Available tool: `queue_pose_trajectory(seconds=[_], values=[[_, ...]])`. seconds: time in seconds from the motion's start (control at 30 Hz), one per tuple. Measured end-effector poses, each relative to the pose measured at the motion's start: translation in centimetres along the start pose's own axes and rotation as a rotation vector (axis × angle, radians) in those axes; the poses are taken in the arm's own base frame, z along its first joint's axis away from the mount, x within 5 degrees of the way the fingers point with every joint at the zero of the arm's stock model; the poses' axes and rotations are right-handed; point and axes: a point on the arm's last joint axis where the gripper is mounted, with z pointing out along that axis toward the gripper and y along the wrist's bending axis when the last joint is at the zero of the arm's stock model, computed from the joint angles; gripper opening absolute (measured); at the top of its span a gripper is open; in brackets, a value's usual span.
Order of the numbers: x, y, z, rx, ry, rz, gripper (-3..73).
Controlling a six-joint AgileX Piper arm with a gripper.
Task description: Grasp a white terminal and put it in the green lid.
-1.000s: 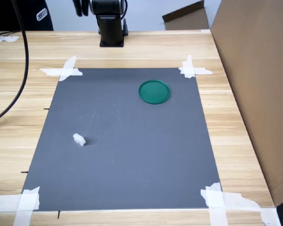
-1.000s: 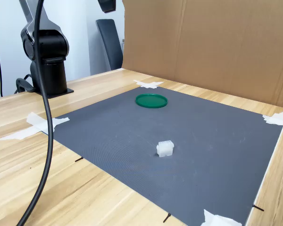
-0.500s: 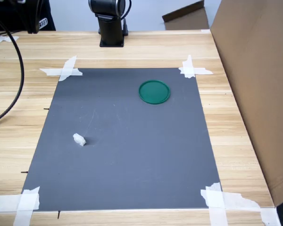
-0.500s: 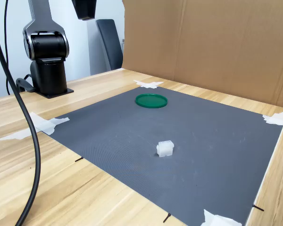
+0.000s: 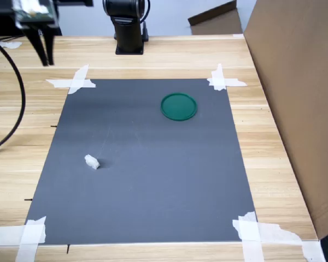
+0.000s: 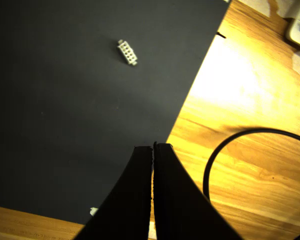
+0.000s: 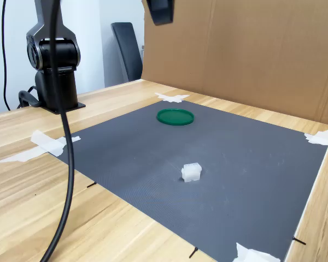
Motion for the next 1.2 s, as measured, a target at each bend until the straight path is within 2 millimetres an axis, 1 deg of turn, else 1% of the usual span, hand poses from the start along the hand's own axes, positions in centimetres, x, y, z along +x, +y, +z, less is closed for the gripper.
queue_pose_trajectory(seconds=[0.03, 0.17, 0.2, 0.27, 0.3, 0.37, 0.43, 0.5, 0.7, 0.73, 0.8, 0.9, 0.97, 1.03, 1.07, 1.2], values=[[-0.7, 0.8, 0.7, -0.014, 0.011, -0.028, -2.5], [-1.4, 1.5, 1.0, -0.028, 0.011, -0.05, -2.5], [-1.8, 1.9, 1.0, -0.032, 0.004, -0.065, -2.5], [-4.1, 2.7, -0.2, -0.032, -0.073, -0.102, -2.6], [-4.4, 2.7, -0.5, -0.029, -0.086, -0.104, -2.6], [-5.5, 3.1, -1.4, -0.022, -0.129, -0.124, -2.6], [-6.7, 4.2, -2.0, -0.027, -0.164, -0.163, -2.6], [-7.4, 5.8, -2.1, -0.047, -0.174, -0.208, -2.6], [-8.1, 7.6, -2.4, -0.071, -0.191, -0.225, -2.6], [-8.1, 7.7, -2.5, -0.073, -0.192, -0.22, -2.6], [-8.4, 8.7, -2.6, -0.096, -0.197, -0.193, -2.6], [-8.4, 9.3, -2.4, -0.116, -0.192, -0.184, -2.6], [-8.1, 11.1, -1.7, -0.167, -0.166, -0.204, -2.6], [-7.8, 12.1, -1.5, -0.192, -0.149, -0.214, -2.6], [-7.4, 12.5, -1.2, -0.202, -0.135, -0.213, -2.6], [-6.6, 12.8, -0.6, -0.212, -0.1, -0.213, -2.6]])
